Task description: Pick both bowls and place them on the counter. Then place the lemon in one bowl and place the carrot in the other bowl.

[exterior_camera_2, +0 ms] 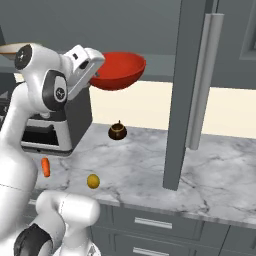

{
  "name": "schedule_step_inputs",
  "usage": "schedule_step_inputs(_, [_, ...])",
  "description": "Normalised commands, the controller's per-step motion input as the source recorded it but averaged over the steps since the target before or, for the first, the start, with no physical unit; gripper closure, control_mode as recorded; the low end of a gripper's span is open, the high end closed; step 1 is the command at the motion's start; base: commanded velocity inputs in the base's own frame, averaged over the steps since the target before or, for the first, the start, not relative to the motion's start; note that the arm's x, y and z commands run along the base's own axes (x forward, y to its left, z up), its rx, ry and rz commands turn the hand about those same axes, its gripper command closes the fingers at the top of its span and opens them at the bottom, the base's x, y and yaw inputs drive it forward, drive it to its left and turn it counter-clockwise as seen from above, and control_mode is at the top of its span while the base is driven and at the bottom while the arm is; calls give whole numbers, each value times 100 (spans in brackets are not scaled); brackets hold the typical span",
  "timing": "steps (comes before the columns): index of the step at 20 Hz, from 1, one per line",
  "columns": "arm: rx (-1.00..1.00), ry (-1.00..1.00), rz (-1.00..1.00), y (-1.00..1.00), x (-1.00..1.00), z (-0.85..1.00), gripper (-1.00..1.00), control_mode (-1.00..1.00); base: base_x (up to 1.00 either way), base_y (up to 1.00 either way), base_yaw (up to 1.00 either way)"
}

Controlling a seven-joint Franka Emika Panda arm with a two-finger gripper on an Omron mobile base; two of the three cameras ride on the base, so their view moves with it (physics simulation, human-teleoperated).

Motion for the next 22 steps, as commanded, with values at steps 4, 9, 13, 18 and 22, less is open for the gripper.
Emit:
schedule_step_inputs(4, [-11,2,-4,0,-85,-60,100,-100,0,0,0])
schedule_step_inputs(9, [-6,12,-6,-25,-43,-88,100,-100,0,0,0])
schedule_step_inputs(13, [0,17,-8,-36,-3,-69,100,-100,0,0,0])
schedule_step_inputs(18, [0,14,-1,-34,2,-55,100,-100,0,0,0])
schedule_step_inputs(22, [0,11,6,-32,14,-62,100,-100,0,0,0])
